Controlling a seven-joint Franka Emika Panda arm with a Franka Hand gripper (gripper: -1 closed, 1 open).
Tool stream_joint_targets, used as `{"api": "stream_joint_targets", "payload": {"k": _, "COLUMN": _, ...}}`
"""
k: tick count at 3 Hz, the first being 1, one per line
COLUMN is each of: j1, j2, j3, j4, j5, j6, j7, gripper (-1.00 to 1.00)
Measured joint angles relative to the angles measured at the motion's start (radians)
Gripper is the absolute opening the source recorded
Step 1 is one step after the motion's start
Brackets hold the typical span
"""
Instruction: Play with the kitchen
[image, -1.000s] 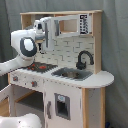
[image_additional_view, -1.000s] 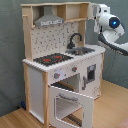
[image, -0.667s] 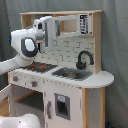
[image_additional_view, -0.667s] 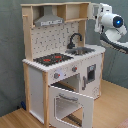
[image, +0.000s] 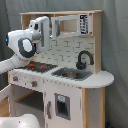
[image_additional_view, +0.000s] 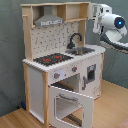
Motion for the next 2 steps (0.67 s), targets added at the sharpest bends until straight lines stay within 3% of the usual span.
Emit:
{"api": "stream_joint_targets", "payload": {"k": 1, "j1": 0.026, "j2": -0.015, "j3": 0.018, "j4": 0.001, "j5": -0.002, "j6": 0.007, "j7": -0.008, "gripper": 1.00}}
{"api": "stream_joint_targets", "payload": {"k": 2, "j1": 0.075, "j2": -0.110, "j3": 0.017, "j4": -0.015, "j5": -0.002, "j6": -0.003, "j7": -0.027, "gripper": 1.00}}
